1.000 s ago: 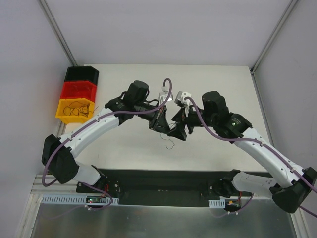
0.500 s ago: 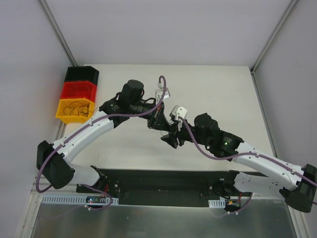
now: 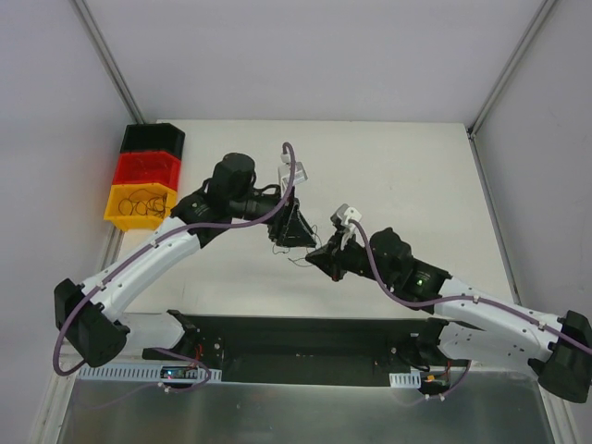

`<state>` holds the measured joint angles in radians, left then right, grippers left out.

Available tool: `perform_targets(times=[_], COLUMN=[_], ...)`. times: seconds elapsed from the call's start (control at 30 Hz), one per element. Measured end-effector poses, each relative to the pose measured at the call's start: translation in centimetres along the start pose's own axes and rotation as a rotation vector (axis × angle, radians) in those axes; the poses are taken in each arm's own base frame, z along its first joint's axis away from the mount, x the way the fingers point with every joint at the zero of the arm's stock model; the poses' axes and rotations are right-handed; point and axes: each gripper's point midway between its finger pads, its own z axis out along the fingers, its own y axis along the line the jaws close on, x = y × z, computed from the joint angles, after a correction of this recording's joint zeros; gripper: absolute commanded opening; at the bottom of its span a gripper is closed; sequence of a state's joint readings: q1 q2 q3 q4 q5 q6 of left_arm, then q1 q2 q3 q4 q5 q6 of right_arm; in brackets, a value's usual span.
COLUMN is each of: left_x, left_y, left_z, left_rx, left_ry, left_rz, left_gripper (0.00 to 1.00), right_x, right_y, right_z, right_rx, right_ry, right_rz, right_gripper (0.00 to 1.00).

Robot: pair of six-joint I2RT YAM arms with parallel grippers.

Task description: Untangle the cables

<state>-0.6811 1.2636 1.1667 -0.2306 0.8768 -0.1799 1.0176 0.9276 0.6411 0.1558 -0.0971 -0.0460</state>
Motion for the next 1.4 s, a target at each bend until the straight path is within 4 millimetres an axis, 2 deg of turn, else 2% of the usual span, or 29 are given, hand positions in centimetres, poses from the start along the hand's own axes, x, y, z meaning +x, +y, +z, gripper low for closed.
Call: perform_targets(times=[0.13, 0.2, 0.33, 0.4, 0.47, 0.57, 0.73, 0.8, 0.9, 1.17, 1.2, 1.33, 1.37, 1.4], left_x=[-1.0, -1.5, -1.7, -1.7, -1.8, -1.6, 0.1, 0.3, 0.3, -0.2, -0.3, -0.5, -0.5, -0.5], left_y=[-1.5, -2.2, -3.1, -3.4, -3.5, -3.6, -4.7, -4.9, -4.6, -3.0, -2.7, -2.2, -2.2, -2.2], left_z=[-1.4, -2.0, -3.2, -3.6, -3.8, -3.2, -0.8, -0.3, 0.2, 0.4, 0.4, 0.2, 0.2, 0.2], left_rx=[-0.007, -0.010, -0.037, -0.047, -0.059, -0.070, -0.103, -0.127, -0.186, -0.305, -0.320, -0.352, -0.354, -0.354], left_ry=[-0.062, -0.089, -0.135, -0.150, -0.162, -0.165, -0.133, -0.132, -0.144, -0.172, -0.174, -0.184, -0.185, -0.186], left_rz=[0.079, 0.115, 0.161, 0.171, 0.170, 0.158, 0.177, 0.189, 0.205, 0.222, 0.219, 0.216, 0.216, 0.216], left_gripper=[0.60, 0.67, 0.73, 0.79, 0.79, 0.79, 0.76, 0.72, 0.59, 0.03, 0.00, 0.00, 0.07, 0.19], right_x=[0.1, -1.0, -3.4, -4.4, -5.3, -6.6, -9.7, -10.7, -11.6, -13.1, -13.3, -13.1, -13.1, -13.1], right_y=[0.2, -0.1, -0.3, -0.1, 0.6, 2.1, 3.7, 4.0, 3.8, 4.1, 4.3, 4.4, 4.4, 4.4], right_z=[-0.4, -0.7, -1.6, -2.0, -2.4, -3.0, -3.9, -4.3, -4.5, -4.4, -4.5, -5.0, -5.2, -5.4], right_rx=[-0.038, -0.051, -0.107, -0.144, -0.192, -0.275, -0.378, -0.402, -0.422, -0.489, -0.496, -0.491, -0.484, -0.480], right_ry=[-0.038, -0.074, -0.136, -0.149, -0.157, -0.178, -0.265, -0.307, -0.359, -0.400, -0.404, -0.414, -0.415, -0.419], right_rz=[0.148, 0.215, 0.319, 0.358, 0.388, 0.430, 0.519, 0.570, 0.657, 0.779, 0.779, 0.769, 0.764, 0.756], right_gripper=[0.00, 0.00, 0.00, 0.00, 0.00, 0.00, 0.00, 0.00, 0.00, 0.00, 0.00, 0.00, 0.00, 0.00])
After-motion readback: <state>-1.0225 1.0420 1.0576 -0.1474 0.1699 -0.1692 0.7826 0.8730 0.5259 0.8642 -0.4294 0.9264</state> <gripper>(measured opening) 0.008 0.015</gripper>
